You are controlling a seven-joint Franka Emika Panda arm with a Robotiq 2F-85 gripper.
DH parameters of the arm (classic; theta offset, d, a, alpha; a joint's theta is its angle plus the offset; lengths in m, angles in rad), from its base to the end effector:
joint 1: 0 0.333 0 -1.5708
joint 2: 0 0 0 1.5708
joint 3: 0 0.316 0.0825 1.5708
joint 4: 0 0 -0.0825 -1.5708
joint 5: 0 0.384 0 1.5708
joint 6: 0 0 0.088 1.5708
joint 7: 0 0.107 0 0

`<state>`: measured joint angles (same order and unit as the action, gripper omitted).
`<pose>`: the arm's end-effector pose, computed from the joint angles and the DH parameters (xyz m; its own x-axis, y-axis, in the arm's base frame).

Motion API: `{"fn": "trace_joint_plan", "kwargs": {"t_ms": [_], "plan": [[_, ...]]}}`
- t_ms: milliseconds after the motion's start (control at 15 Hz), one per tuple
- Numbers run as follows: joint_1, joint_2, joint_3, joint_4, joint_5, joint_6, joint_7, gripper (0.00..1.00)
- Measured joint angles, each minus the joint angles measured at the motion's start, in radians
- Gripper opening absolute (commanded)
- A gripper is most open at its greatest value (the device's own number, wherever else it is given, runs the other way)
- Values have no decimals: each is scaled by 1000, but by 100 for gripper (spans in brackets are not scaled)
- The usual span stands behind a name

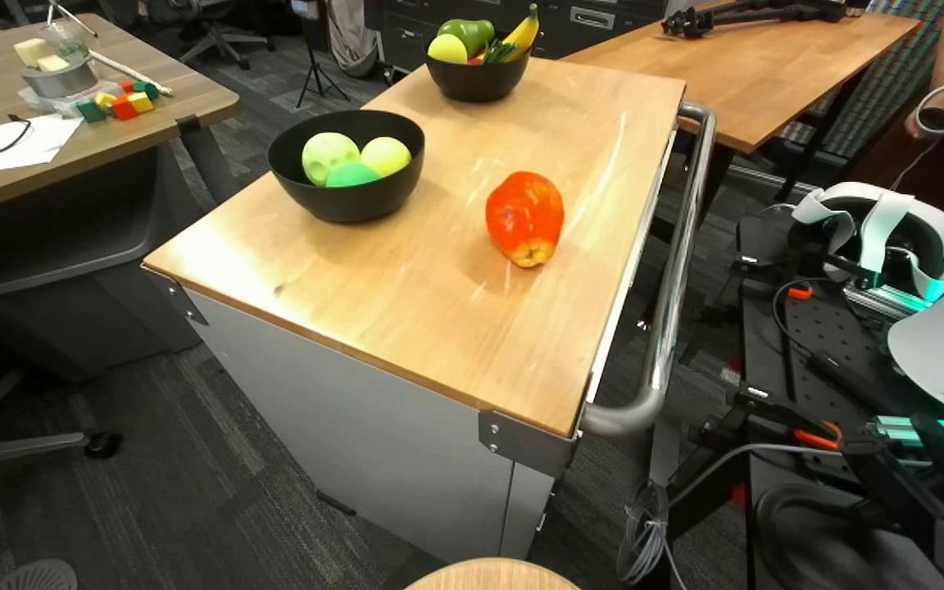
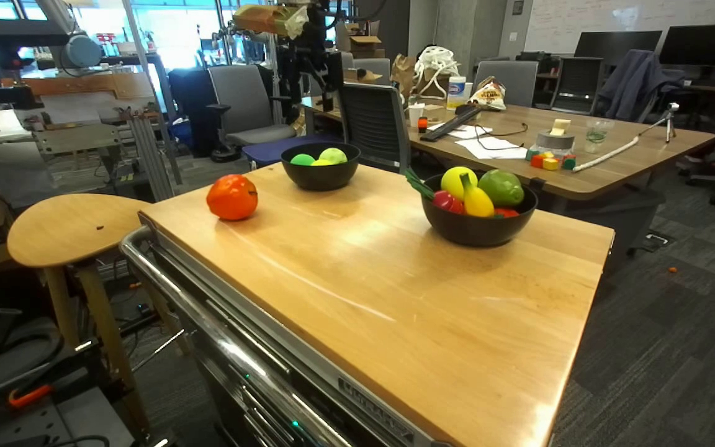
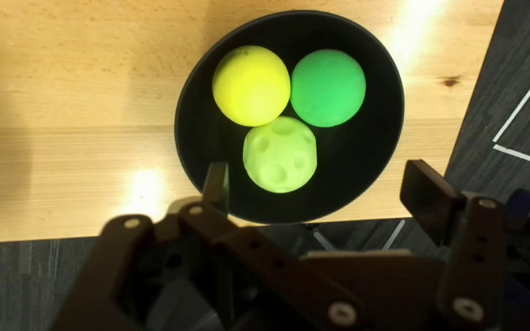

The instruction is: Remove all the fruit toys from the bowls starting with the one on the left

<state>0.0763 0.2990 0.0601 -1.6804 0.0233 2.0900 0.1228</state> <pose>0.6505 0.0868 0.4375 0.9945 -0.0032 0.1049 0.0023 -0.9986 -0.0523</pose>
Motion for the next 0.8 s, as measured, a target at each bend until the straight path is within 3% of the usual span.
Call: {"fn": "trace_joint_plan", "kwargs": {"t_ms": [333,800], "plan": [[0,64,-3,13,0,23,23,89],[0,138,-18,19,0,150,72,86]]}}
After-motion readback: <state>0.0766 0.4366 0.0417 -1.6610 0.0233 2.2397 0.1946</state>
